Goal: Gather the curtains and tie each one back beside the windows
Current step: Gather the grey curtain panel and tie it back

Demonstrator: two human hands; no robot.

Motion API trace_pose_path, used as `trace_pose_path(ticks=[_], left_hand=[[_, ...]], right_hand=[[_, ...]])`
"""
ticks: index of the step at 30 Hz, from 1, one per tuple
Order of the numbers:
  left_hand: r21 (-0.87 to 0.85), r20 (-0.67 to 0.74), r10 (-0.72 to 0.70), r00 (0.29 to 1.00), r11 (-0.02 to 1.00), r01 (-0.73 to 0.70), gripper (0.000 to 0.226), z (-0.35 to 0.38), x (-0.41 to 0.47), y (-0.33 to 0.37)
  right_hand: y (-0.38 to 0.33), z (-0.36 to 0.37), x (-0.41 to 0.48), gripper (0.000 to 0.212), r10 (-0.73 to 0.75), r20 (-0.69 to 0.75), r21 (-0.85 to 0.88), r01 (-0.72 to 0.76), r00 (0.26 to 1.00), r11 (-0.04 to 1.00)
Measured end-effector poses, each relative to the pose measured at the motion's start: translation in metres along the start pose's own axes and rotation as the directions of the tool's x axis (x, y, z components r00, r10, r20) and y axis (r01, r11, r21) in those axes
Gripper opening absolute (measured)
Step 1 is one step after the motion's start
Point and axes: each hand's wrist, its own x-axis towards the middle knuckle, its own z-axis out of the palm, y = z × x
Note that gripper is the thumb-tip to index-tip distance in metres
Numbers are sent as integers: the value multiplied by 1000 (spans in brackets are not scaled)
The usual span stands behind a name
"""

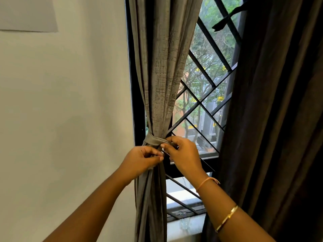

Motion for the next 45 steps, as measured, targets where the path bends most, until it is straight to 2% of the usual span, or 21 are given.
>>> trace_pose_path(ticks=[2,4,7,10,12,14,17,18,21,22,25,27,29,31,33,35,37,41,43,45], left_hand=[[297,-122,169,978,946,-126,11,-2,2,5],[488,-140,318,938,846,-214,19,0,-1,9],[668,-80,501,862,668,-326,23,2,0,16],[746,65,614,787,494,-447,19,-4,6,22],[714,148,589,795,492,-498,17,-10,12,24],[701,187,480,857,546,-458,15,-14,19,25],[836,241,242,940,441,-328,16,-17,33,28],[837,249,167,954,458,-298,16,-19,35,31],[660,310,-1,951,720,-215,2,-25,39,44],[587,342,-33,939,788,-186,4,-28,40,47],[433,371,-109,922,899,-68,5,-31,37,51],[374,349,-133,928,928,-7,5,-31,37,50],[363,324,-105,940,931,-21,20,-33,39,46],[350,296,-39,954,934,-70,22,-34,41,42],[375,265,33,964,917,-134,26,-32,41,37],[411,223,124,967,887,-208,30,-28,41,31],[469,163,239,957,835,-288,31,-24,42,25],[687,92,431,898,625,-371,14,-25,42,21],[785,136,566,813,440,-437,13,-27,40,20],[822,193,694,694,271,-500,10,-28,40,19]], right_hand=[[2,2,-2,16,-18,-24,-10,18,1000,1000],[5,2,-3,18,-54,-41,-29,52,998,998],[7,5,-4,20,-165,-66,-139,155,984,978],[7,12,-12,25,-257,-84,-194,237,963,952],[8,16,-18,22,-273,-95,-186,252,957,950],[7,19,-22,11,-297,-113,-179,275,948,945],[6,19,-19,10,-360,-112,-240,326,926,914],[6,18,-16,10,-372,-108,-248,338,922,908],[10,16,-12,10,-410,-131,-224,376,903,899],[13,16,-13,8,-421,-139,-208,389,896,897],[22,22,-20,16,-405,-135,-52,402,904,914],[27,23,-21,25,-353,-71,69,357,933,931],[28,22,-18,27,-297,-3,179,293,955,939],[24,15,-11,32,-216,-35,295,217,976,931],[16,5,-1,34,-216,-156,304,255,964,918],[7,-1,10,32,-335,-171,232,368,927,900],[3,-2,17,33,-432,-78,168,439,898,883],[6,-2,22,25,-406,34,49,405,913,913],[8,1,22,17,-399,39,-19,400,916,916],[4,2,24,15,-385,30,-28,386,922,922]])
